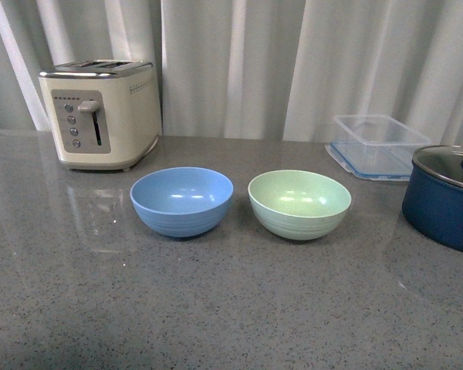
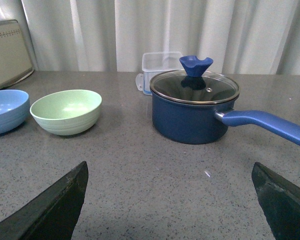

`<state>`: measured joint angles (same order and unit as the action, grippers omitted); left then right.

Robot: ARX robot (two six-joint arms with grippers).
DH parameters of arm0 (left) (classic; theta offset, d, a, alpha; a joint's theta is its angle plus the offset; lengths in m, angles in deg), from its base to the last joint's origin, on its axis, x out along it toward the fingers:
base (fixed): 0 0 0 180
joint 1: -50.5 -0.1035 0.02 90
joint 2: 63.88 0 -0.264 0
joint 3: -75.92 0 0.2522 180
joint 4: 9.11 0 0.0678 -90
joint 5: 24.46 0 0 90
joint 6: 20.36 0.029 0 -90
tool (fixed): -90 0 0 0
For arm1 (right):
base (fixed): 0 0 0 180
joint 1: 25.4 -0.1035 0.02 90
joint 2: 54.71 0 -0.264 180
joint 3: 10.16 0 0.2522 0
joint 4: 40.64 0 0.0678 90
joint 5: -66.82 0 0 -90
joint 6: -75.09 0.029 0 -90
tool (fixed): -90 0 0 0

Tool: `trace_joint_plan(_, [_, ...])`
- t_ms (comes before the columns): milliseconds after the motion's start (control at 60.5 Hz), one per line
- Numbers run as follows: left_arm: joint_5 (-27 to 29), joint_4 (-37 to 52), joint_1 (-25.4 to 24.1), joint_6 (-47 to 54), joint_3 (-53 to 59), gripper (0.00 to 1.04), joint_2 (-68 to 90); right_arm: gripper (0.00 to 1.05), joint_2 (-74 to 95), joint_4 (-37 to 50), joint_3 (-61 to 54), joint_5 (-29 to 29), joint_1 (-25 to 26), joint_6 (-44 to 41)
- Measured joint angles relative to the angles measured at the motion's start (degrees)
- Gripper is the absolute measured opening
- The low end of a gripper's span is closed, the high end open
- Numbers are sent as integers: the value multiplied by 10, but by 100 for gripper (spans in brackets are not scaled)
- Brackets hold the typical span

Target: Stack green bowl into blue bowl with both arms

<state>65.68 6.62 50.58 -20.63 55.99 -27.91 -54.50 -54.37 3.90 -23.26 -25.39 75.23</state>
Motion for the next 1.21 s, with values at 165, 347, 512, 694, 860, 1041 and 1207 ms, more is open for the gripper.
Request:
trace_joint_plan(165, [0,-25,0,0,19,4,-43,95,0,0,0,0,0,0])
trace_joint_plan(347, [0,-63,0,0,36,4,-97,95,0,0,0,0,0,0])
trace_joint_plan(512, [0,-67,0,0,50,4,-131,95,0,0,0,0,0,0])
trace_joint_plan(694, [0,-104,0,0,50,4,-167,95,0,0,0,0,0,0])
trace_joint_plan(860, [0,-137,0,0,50,4,-203,95,0,0,0,0,0,0])
trace_joint_plan(1041, [0,-167,0,0,50,4,-235,95,0,0,0,0,0,0])
trace_joint_plan(1207, [0,-194,0,0,50,4,-261,95,0,0,0,0,0,0])
